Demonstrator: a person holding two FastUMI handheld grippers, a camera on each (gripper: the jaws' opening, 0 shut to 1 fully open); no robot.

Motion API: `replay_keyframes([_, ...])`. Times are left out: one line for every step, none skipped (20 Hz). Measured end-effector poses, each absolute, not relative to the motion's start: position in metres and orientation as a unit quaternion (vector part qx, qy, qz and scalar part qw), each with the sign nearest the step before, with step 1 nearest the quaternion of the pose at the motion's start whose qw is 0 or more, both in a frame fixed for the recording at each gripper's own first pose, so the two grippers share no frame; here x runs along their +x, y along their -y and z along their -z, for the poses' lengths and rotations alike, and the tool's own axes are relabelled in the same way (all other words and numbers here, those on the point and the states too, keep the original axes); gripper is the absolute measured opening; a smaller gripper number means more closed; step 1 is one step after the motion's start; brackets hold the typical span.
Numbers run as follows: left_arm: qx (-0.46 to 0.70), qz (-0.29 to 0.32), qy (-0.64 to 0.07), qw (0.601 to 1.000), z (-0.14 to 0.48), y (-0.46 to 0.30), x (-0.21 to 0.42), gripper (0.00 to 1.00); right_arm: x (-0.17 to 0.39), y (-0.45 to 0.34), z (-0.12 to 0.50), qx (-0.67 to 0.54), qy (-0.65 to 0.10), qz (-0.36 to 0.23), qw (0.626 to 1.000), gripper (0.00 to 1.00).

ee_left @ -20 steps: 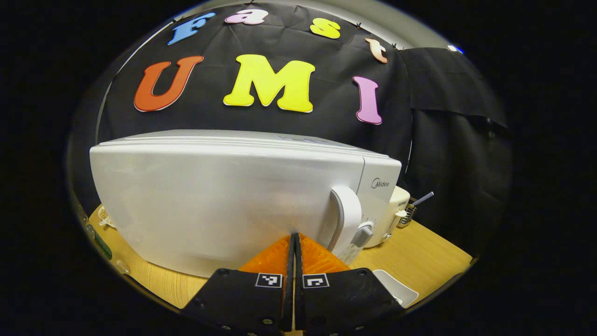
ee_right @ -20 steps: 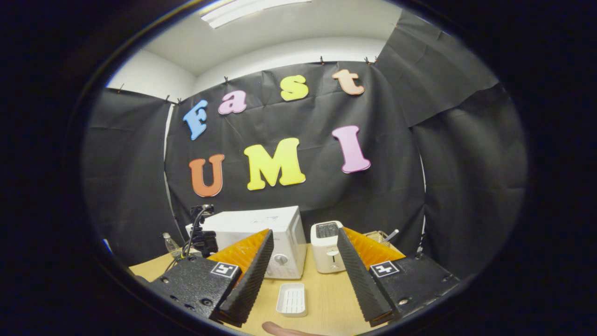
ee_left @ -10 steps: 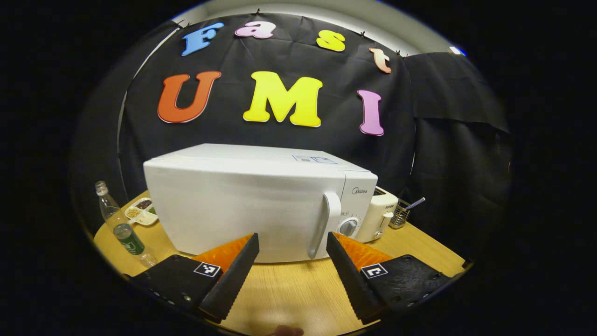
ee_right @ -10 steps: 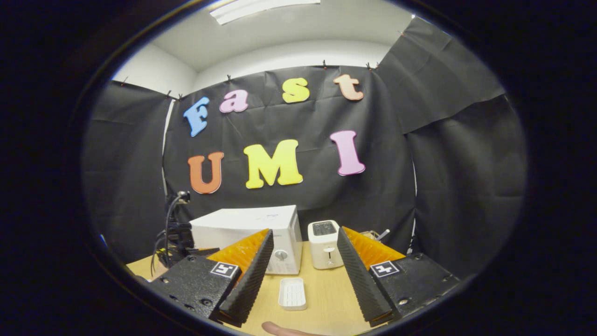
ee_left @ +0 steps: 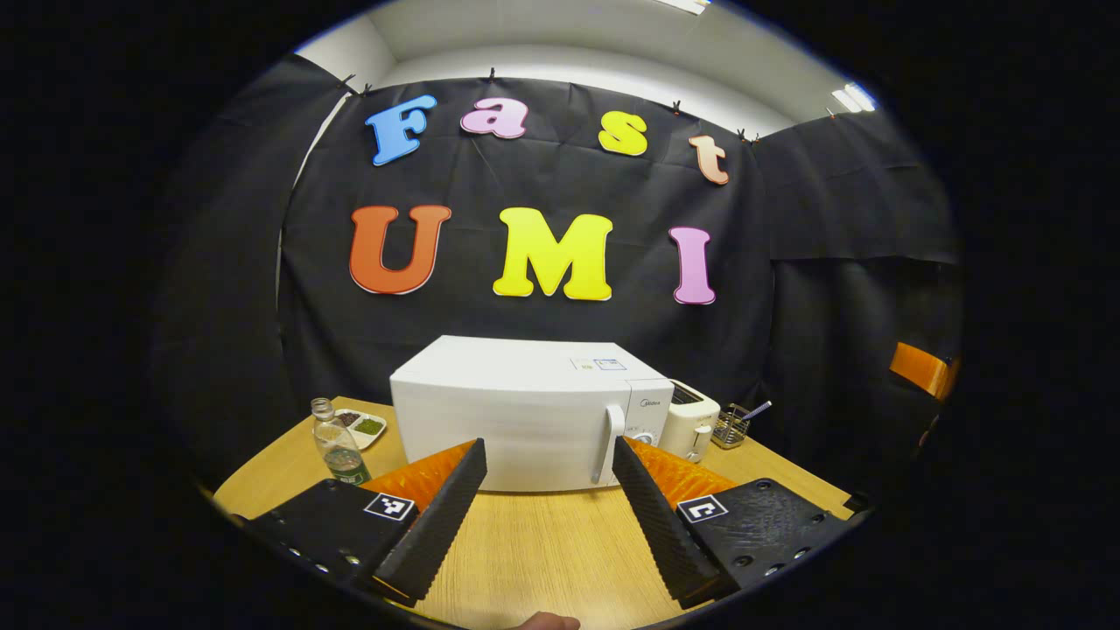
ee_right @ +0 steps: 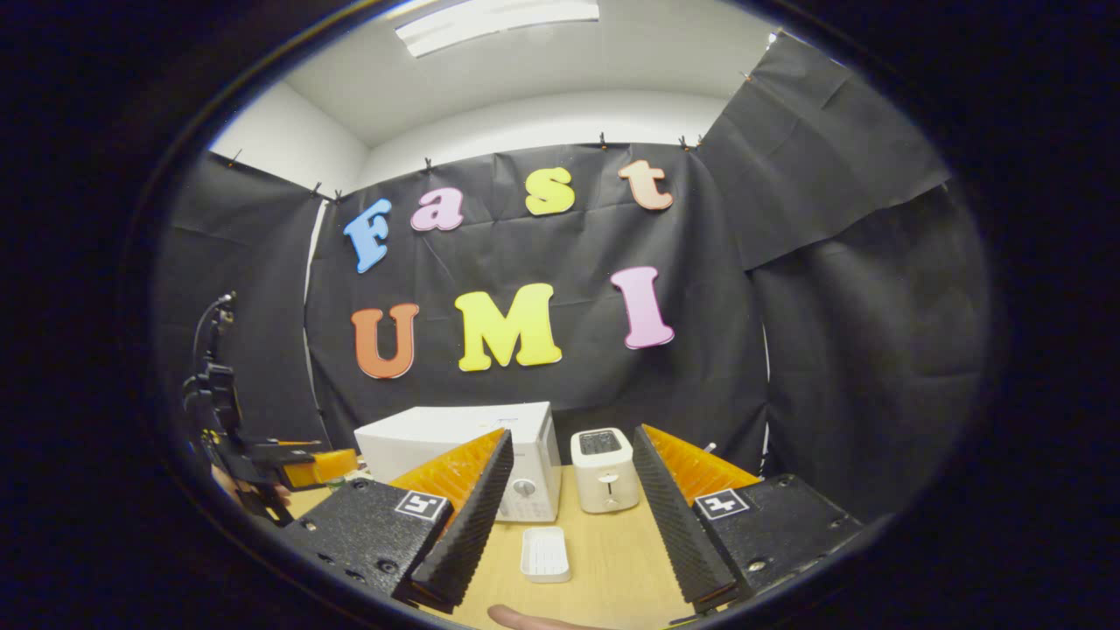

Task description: Open the microwave oven with the left hand, put the food in, and close the microwave oven.

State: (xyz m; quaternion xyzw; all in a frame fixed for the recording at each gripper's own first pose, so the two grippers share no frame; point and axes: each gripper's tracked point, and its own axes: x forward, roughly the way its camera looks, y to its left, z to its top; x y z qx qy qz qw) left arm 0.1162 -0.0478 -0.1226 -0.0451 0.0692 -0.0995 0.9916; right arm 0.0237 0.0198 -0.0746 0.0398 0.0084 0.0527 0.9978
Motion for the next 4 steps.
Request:
replay_keyframes([-0.041,0.1,-0.067,0.992,0.115,0.046,0.104,0.93,0.018,-0.015,0.068,0.035,0.0,-0.047,0.998,0.88])
replay_keyframes([-0.035,0.098,-0.062,0.993,0.106,0.042,0.089,0.93,0.011,-0.008,0.064,0.029,0.007,-0.038,0.999,0.88])
replay_keyframes([-0.026,0.092,-0.054,0.994,0.096,0.037,0.077,0.93,0.005,-0.002,0.06,0.024,0.013,-0.028,0.999,0.88])
replay_keyframes([-0.018,0.084,-0.045,0.995,0.085,0.031,0.065,0.93,-0.002,0.001,0.057,0.023,0.016,-0.023,0.999,0.88])
